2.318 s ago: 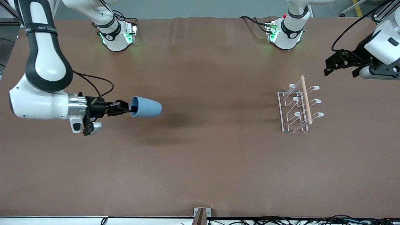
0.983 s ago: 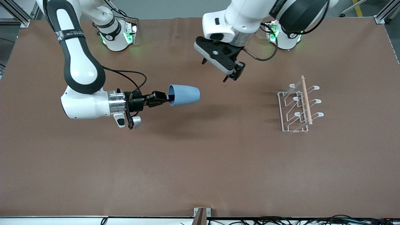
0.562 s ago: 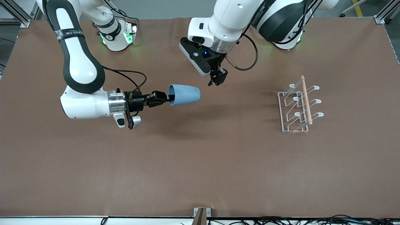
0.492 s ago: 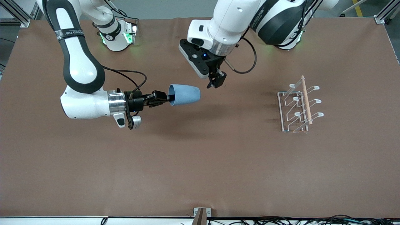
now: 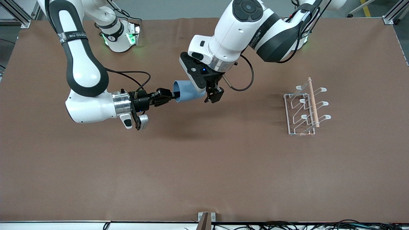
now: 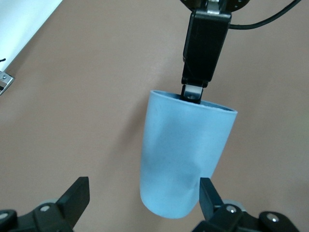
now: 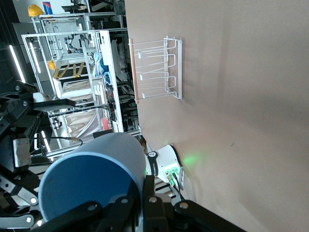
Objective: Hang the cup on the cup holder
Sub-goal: 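Reach the left gripper to the cup while the right gripper holds it, then grasp the cup with the left gripper while the right gripper releases, then carry the cup with the left gripper to the cup holder hooks, then hang the cup on a hook and open the left gripper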
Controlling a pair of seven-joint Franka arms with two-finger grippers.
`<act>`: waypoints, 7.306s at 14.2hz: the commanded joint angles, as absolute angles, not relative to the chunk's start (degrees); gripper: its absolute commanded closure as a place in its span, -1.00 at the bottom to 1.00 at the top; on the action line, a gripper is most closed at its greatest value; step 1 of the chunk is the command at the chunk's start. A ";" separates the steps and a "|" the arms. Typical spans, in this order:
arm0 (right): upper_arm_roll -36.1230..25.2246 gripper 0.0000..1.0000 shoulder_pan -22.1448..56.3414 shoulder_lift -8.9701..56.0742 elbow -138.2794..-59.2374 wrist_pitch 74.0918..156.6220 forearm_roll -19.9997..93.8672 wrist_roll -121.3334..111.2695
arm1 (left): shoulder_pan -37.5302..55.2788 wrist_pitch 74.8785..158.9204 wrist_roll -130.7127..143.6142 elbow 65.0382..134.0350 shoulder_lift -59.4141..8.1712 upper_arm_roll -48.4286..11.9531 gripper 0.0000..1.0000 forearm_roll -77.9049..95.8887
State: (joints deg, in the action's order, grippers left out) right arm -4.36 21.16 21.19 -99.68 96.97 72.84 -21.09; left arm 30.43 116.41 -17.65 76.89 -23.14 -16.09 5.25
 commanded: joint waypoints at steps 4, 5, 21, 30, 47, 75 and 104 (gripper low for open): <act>-4.39 0.93 20.92 21.53 -99.49 95.98 74.27 -22.32 | 31.38 116.46 -17.40 75.50 -23.64 -17.05 -1.00 4.66; -4.39 0.92 20.92 21.53 -99.49 96.06 74.27 -22.32 | 31.55 116.28 -17.58 75.76 -23.38 -17.14 -1.00 5.09; -4.39 0.91 21.36 21.53 -99.32 96.06 75.67 -22.32 | 31.90 119.70 -20.30 75.85 -27.68 -18.11 -0.99 4.83; -4.39 0.86 21.36 21.53 -99.32 95.98 75.85 -22.33 | 32.34 120.94 -20.30 75.76 -29.36 -18.02 0.22 3.61; -11.59 -1.00 16.17 18.82 -100.28 104.41 42.58 -21.97 | 20.93 89.32 -25.03 75.76 -26.37 -17.49 0.31 -20.46; -21.36 -0.99 12.74 5.02 -81.38 86.57 1.32 -13.36 | 15.73 71.46 -33.50 96.85 -33.13 -17.49 0.32 -66.18; -3.08 -0.99 -3.25 -2.81 -87.63 84.64 0.18 -6.06 | 16.79 70.40 -6.01 82.64 -32.26 -18.19 -1.00 -44.86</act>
